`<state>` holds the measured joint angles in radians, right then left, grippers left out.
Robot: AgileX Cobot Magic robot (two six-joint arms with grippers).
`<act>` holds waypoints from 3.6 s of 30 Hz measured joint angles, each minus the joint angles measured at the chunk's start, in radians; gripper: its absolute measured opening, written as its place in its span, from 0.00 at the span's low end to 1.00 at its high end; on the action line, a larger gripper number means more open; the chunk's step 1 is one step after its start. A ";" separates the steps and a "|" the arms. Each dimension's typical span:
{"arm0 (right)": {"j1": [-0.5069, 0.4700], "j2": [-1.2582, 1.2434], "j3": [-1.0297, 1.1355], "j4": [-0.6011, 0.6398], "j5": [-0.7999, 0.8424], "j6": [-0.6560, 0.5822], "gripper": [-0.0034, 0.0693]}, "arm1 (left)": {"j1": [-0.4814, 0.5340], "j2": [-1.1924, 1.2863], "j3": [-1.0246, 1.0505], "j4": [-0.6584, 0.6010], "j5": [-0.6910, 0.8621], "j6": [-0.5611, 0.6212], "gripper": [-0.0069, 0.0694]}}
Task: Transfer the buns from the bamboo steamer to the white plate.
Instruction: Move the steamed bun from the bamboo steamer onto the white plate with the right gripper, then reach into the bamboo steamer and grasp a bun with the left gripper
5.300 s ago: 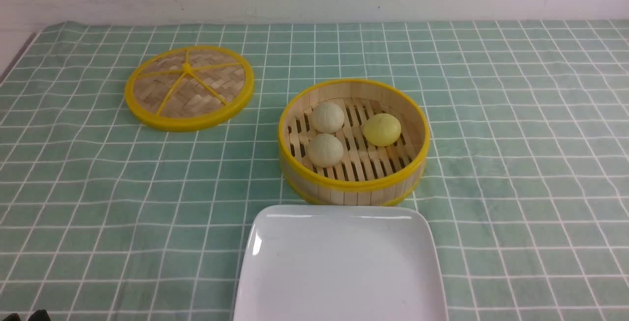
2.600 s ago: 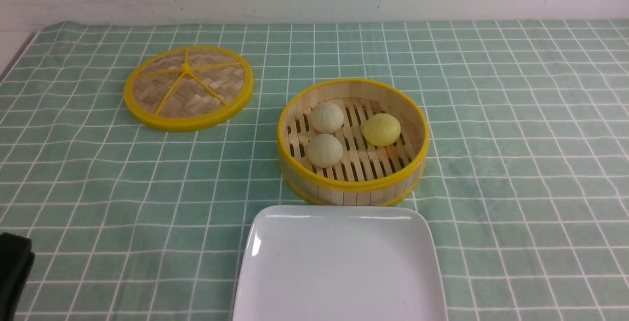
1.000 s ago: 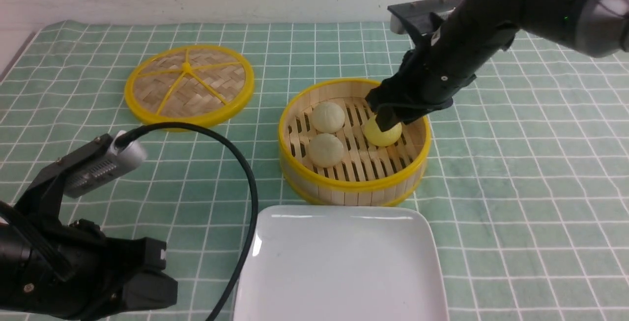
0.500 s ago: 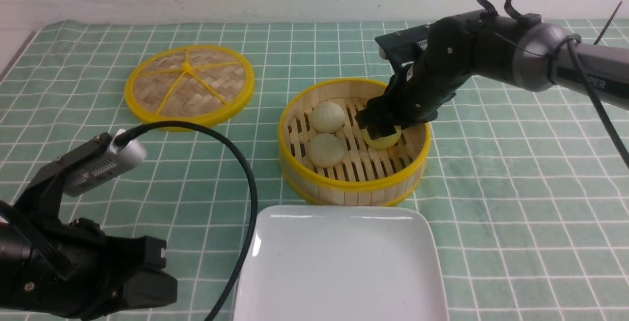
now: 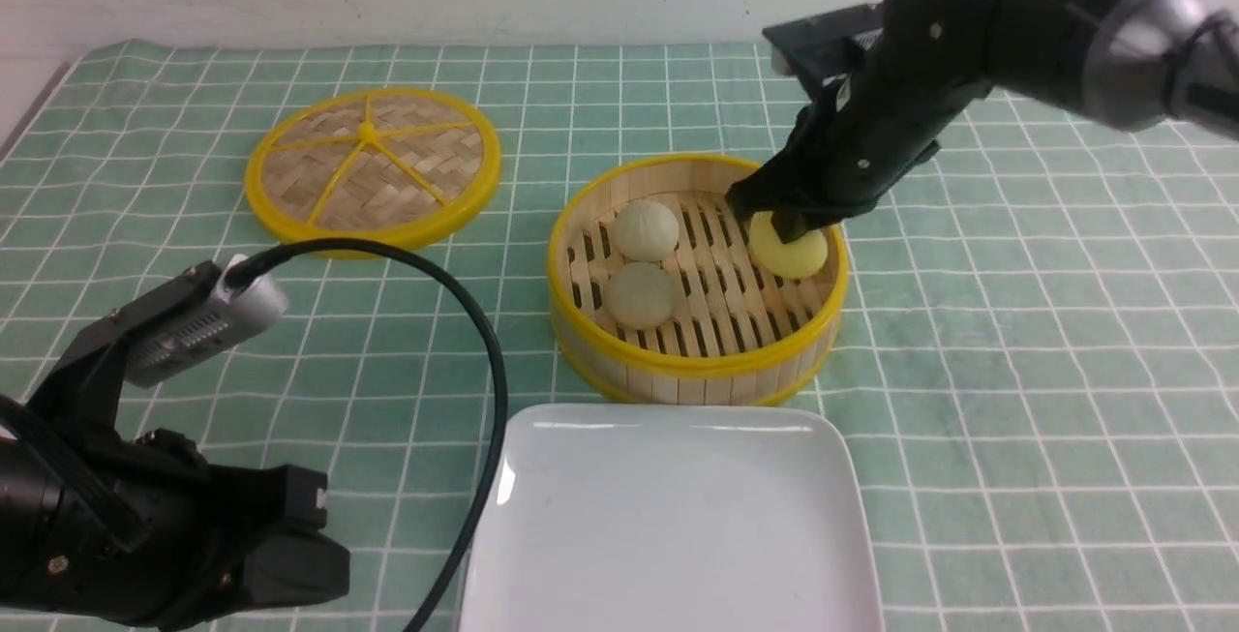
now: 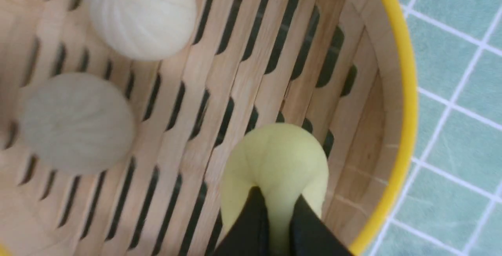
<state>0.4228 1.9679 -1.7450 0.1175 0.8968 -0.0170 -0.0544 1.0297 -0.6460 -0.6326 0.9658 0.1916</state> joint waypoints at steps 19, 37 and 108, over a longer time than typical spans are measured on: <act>0.285 -0.564 0.719 0.218 -0.088 0.017 0.08 | 0.000 0.000 0.000 0.003 0.011 -0.001 0.18; 0.305 -0.400 0.826 0.137 -0.421 0.017 0.69 | 0.000 0.000 0.000 0.008 0.055 -0.001 0.21; 0.190 -1.289 0.966 -0.209 0.091 0.000 0.06 | -0.498 1.157 -1.239 0.588 -0.031 -0.408 0.34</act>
<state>0.6130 0.6785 -0.7792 -0.0916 0.9882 -0.0172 -0.5524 2.1866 -1.8850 -0.0444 0.9350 -0.2167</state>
